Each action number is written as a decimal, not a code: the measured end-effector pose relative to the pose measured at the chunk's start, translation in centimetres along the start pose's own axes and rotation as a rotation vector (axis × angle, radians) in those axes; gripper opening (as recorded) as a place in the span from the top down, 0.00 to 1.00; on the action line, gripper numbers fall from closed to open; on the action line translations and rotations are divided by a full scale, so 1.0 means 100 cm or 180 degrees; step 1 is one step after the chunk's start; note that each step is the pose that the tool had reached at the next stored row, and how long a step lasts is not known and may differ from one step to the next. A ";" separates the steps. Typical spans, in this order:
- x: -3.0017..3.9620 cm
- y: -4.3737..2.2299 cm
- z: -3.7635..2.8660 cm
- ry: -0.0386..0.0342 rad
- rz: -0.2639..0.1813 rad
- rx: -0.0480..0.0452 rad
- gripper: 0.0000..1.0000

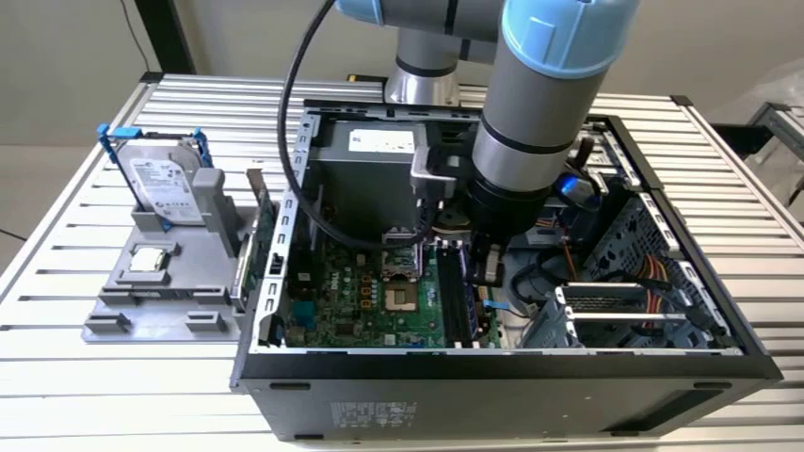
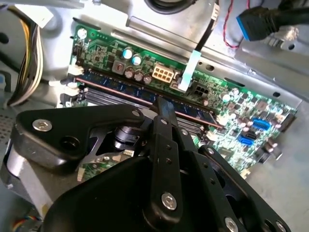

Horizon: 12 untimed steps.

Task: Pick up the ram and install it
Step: 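Press down the ram until it locks into place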

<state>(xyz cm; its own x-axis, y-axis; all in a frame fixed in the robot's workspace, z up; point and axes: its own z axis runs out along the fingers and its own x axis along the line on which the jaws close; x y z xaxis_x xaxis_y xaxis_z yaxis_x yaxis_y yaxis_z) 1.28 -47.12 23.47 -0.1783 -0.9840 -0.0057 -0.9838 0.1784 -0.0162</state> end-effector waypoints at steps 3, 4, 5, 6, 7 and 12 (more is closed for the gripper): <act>0.0000 0.0000 0.0000 -0.0002 -0.0125 -0.0001 1.00; 0.0000 0.0001 0.0000 -0.0002 -0.0160 -0.0001 1.00; 0.0000 0.0001 0.0000 -0.0003 -0.0183 -0.0001 1.00; 0.0001 0.0003 0.0001 -0.0003 -0.0194 -0.0001 1.00; 0.0001 0.0005 0.0001 -0.0003 -0.0199 -0.0001 1.00; 0.0001 0.0008 0.0005 -0.0003 -0.0222 -0.0001 1.00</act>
<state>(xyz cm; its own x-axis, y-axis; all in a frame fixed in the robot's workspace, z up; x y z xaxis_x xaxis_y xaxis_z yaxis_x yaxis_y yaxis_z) 1.20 -47.12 23.42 -0.1092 -0.9940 -0.0056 -0.9939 0.1093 -0.0162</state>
